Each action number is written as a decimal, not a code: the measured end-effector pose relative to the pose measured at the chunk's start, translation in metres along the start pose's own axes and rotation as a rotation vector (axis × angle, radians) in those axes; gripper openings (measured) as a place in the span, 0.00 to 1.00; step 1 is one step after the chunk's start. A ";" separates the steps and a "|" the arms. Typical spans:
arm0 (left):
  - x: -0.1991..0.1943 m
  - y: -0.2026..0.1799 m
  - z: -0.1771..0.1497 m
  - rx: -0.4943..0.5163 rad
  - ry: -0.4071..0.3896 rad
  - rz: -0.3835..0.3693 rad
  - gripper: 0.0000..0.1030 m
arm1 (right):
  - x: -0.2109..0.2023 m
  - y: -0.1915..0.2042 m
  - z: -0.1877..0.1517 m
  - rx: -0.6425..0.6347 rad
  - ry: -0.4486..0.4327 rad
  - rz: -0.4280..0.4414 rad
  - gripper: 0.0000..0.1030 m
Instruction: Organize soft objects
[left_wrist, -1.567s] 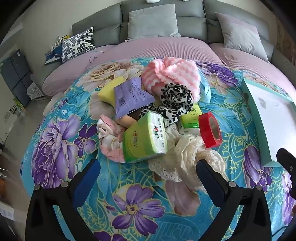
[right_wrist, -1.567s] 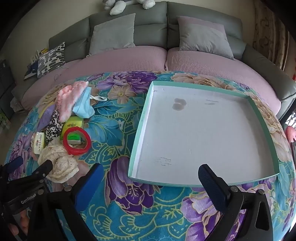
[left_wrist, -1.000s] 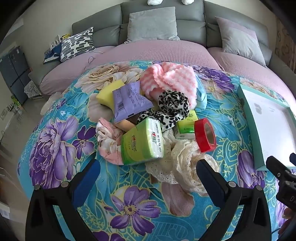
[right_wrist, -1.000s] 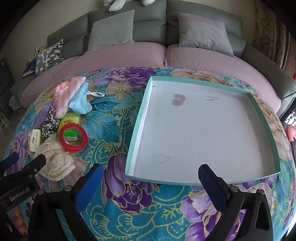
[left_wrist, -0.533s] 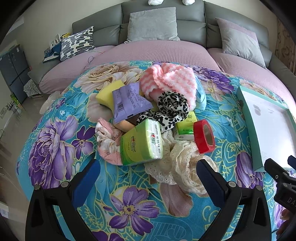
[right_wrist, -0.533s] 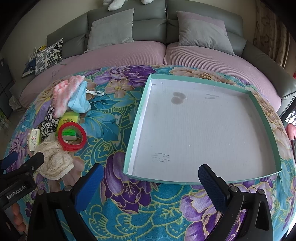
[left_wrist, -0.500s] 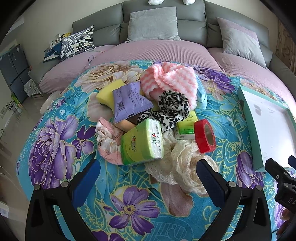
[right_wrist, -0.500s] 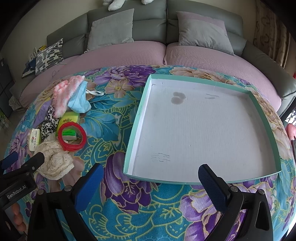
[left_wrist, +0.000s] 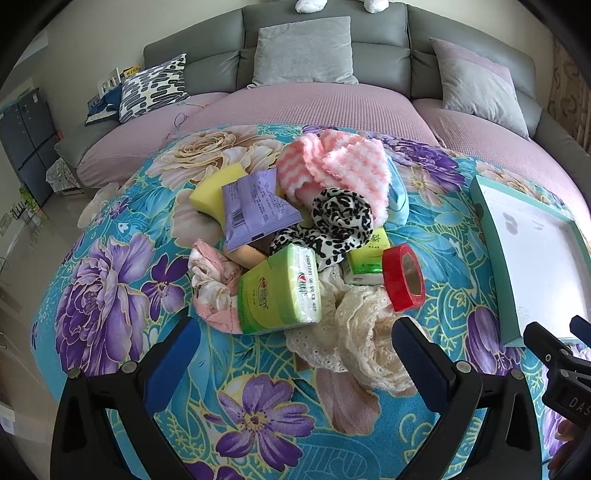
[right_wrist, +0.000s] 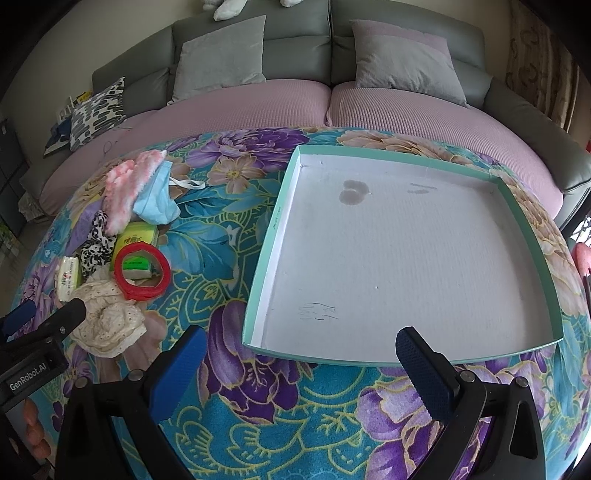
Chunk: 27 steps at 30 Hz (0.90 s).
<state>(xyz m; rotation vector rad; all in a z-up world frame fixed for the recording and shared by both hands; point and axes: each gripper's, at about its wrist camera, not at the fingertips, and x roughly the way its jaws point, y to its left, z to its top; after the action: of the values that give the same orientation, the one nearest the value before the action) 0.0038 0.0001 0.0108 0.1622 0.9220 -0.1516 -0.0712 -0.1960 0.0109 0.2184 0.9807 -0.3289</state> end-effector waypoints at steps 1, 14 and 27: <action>0.000 0.000 0.000 0.001 -0.004 -0.001 1.00 | 0.000 0.000 0.000 0.000 0.001 0.000 1.00; -0.003 -0.002 0.001 0.012 -0.025 -0.028 1.00 | 0.001 0.001 0.000 -0.005 0.007 0.000 1.00; -0.003 -0.002 0.001 0.009 -0.027 -0.033 1.00 | 0.003 0.001 0.000 -0.007 0.014 0.001 1.00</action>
<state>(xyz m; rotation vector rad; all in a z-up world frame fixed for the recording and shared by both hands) 0.0024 -0.0017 0.0141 0.1525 0.8974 -0.1884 -0.0698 -0.1959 0.0081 0.2146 0.9957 -0.3236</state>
